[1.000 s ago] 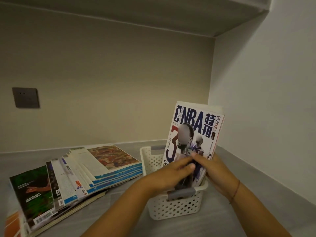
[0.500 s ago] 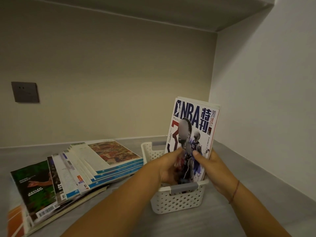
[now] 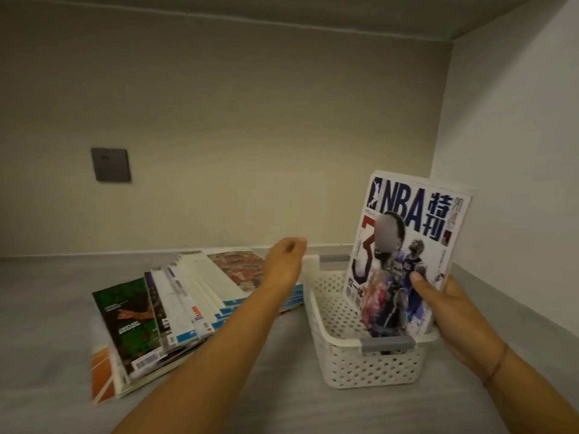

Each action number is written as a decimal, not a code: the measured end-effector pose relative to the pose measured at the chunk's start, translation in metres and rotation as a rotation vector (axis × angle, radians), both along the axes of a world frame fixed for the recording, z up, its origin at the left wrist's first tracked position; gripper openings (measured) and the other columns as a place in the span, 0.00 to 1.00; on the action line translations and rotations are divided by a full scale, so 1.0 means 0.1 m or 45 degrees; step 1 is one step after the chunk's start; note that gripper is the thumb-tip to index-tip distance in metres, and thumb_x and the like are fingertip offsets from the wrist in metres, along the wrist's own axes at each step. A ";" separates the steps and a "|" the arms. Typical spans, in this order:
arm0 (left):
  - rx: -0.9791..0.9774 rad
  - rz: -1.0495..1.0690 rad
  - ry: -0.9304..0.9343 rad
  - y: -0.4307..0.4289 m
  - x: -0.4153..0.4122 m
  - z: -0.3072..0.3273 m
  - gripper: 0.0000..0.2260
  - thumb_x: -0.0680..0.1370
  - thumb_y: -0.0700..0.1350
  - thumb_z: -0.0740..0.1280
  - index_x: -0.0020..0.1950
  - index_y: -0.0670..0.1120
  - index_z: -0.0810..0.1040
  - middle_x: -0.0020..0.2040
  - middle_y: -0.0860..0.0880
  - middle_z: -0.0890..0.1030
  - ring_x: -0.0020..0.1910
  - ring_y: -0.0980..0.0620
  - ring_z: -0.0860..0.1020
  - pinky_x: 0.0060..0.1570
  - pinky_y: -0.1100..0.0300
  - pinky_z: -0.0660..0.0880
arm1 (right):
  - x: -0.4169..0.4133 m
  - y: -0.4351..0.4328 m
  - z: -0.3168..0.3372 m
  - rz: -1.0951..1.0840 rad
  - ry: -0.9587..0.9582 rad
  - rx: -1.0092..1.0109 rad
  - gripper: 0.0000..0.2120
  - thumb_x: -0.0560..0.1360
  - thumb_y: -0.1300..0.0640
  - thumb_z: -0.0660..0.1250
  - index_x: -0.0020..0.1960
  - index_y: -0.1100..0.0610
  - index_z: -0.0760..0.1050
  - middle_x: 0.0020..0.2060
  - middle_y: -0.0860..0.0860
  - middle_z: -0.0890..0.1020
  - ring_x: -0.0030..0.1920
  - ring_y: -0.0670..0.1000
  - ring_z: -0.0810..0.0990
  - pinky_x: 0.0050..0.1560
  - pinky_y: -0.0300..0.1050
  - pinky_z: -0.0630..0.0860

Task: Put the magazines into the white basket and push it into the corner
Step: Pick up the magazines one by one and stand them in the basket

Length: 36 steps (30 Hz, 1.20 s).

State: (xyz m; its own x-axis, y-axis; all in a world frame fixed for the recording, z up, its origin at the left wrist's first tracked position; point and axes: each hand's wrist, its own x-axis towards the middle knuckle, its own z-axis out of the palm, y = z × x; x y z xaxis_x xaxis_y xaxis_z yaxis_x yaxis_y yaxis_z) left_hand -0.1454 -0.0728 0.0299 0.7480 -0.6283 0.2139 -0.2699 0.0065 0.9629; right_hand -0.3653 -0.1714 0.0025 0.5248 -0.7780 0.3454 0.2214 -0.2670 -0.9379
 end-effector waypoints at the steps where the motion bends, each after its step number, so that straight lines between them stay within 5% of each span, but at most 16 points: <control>1: 0.040 0.245 -0.090 0.09 0.23 -0.04 0.14 0.81 0.50 0.59 0.61 0.44 0.76 0.61 0.43 0.78 0.57 0.45 0.76 0.56 0.56 0.72 | 0.00 0.00 0.00 -0.005 -0.005 -0.006 0.24 0.68 0.48 0.63 0.64 0.46 0.70 0.51 0.42 0.82 0.52 0.46 0.81 0.47 0.43 0.81; 5: 0.706 0.795 -0.356 0.39 1.04 -0.35 0.30 0.78 0.60 0.58 0.73 0.42 0.63 0.73 0.40 0.65 0.72 0.41 0.61 0.71 0.49 0.57 | -0.01 -0.03 -0.02 -0.018 -0.001 -0.003 0.18 0.67 0.46 0.63 0.56 0.40 0.72 0.52 0.45 0.81 0.53 0.50 0.80 0.48 0.48 0.81; 8: 1.034 0.744 -0.302 0.45 1.33 -0.49 0.45 0.72 0.71 0.55 0.77 0.41 0.50 0.78 0.40 0.51 0.77 0.41 0.46 0.74 0.45 0.43 | 0.00 -0.05 -0.03 -0.020 0.002 -0.003 0.14 0.66 0.45 0.64 0.51 0.37 0.72 0.49 0.41 0.81 0.52 0.49 0.80 0.51 0.48 0.80; 13: 1.257 0.647 -0.205 0.43 1.41 -0.66 0.54 0.67 0.73 0.62 0.77 0.38 0.46 0.78 0.40 0.48 0.77 0.41 0.44 0.74 0.43 0.42 | -0.03 -0.13 -0.08 -0.020 0.021 0.039 0.23 0.62 0.41 0.68 0.56 0.38 0.73 0.47 0.41 0.84 0.49 0.48 0.83 0.55 0.55 0.76; 16: 1.221 0.617 -0.191 0.49 1.49 -0.67 0.49 0.70 0.68 0.63 0.77 0.39 0.49 0.78 0.41 0.51 0.77 0.42 0.48 0.75 0.46 0.47 | -0.05 -0.16 -0.09 -0.034 0.023 0.082 0.23 0.55 0.34 0.72 0.50 0.32 0.76 0.44 0.37 0.84 0.43 0.45 0.84 0.50 0.50 0.78; 20: 1.037 0.552 -0.053 0.69 1.59 -0.58 0.35 0.72 0.59 0.70 0.70 0.39 0.65 0.69 0.41 0.70 0.66 0.43 0.71 0.63 0.53 0.71 | -0.09 -0.24 -0.14 -0.055 0.063 0.127 0.31 0.46 0.28 0.74 0.49 0.30 0.76 0.43 0.38 0.85 0.42 0.46 0.85 0.45 0.55 0.79; 27: 0.759 0.574 -0.012 0.92 1.61 -0.39 0.19 0.73 0.38 0.70 0.62 0.39 0.70 0.60 0.39 0.75 0.59 0.39 0.74 0.52 0.50 0.75 | -0.07 -0.23 -0.13 -0.018 0.058 0.125 0.30 0.49 0.30 0.74 0.50 0.34 0.77 0.43 0.40 0.85 0.43 0.47 0.85 0.51 0.57 0.76; 31: 0.293 0.239 0.623 0.88 1.56 -0.17 0.11 0.78 0.39 0.64 0.58 0.37 0.70 0.46 0.39 0.78 0.41 0.42 0.77 0.33 0.53 0.76 | -0.03 -0.19 -0.09 -0.035 0.049 0.118 0.24 0.53 0.37 0.71 0.50 0.37 0.78 0.42 0.39 0.85 0.42 0.45 0.84 0.45 0.49 0.81; 33: 0.369 0.185 0.719 0.82 1.52 -0.17 0.08 0.79 0.42 0.63 0.51 0.37 0.71 0.39 0.41 0.77 0.35 0.44 0.77 0.29 0.57 0.77 | -0.03 -0.17 -0.09 -0.063 0.071 0.119 0.30 0.53 0.35 0.72 0.53 0.40 0.77 0.42 0.40 0.85 0.42 0.48 0.85 0.43 0.51 0.80; 36: 0.584 0.234 0.636 0.72 1.51 -0.25 0.10 0.80 0.43 0.63 0.44 0.37 0.69 0.40 0.40 0.76 0.39 0.42 0.78 0.46 0.50 0.76 | -0.04 -0.18 -0.07 -0.076 0.074 0.103 0.29 0.54 0.34 0.72 0.53 0.40 0.76 0.43 0.39 0.85 0.47 0.55 0.83 0.56 0.60 0.75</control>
